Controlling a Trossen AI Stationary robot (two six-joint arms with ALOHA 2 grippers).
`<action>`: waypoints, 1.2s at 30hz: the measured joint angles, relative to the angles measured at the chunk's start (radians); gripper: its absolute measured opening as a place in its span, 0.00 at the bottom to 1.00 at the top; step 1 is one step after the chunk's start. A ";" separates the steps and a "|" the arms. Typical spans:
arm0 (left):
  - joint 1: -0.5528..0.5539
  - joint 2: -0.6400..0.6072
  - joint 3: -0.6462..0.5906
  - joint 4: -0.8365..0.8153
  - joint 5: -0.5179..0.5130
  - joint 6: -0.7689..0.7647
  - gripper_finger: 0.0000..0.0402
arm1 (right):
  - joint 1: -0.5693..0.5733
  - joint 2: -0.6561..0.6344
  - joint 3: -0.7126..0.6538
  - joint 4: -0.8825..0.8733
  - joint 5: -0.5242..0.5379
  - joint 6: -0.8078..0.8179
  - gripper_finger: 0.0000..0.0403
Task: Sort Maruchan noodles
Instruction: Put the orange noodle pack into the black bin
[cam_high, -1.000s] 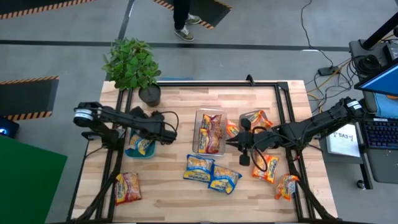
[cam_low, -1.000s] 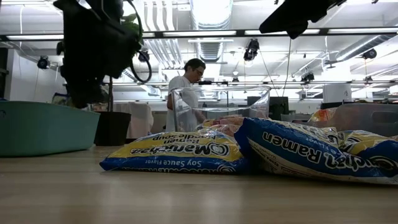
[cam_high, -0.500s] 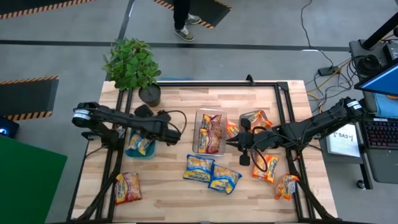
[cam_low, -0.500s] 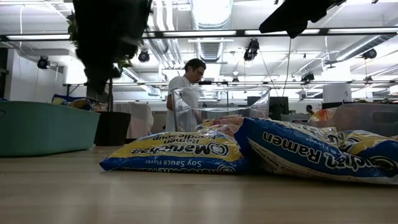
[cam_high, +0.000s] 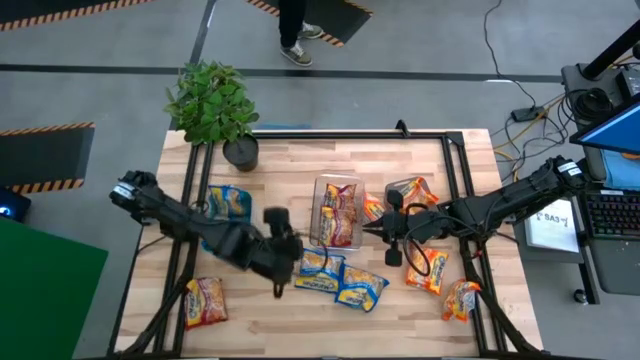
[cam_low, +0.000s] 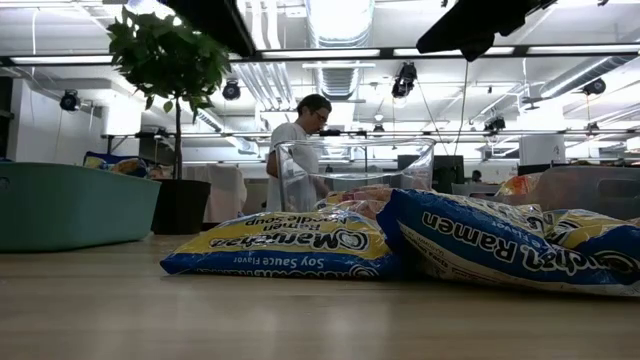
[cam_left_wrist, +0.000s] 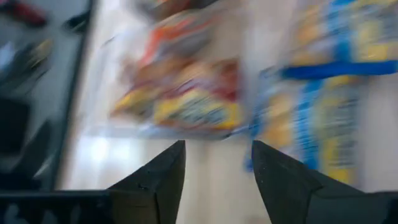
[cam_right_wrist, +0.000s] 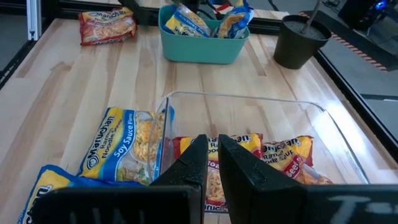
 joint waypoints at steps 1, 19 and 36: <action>-0.009 0.000 -0.009 0.041 0.029 0.021 0.40 | 0.000 0.000 0.000 0.003 0.000 0.000 0.07; -0.004 -0.187 -0.403 0.543 0.149 0.191 0.01 | -0.007 0.000 -0.084 0.391 -0.202 -0.171 0.07; 0.066 -0.289 -0.537 0.664 0.117 0.290 0.00 | -0.140 0.000 0.052 -0.417 -0.202 0.614 0.07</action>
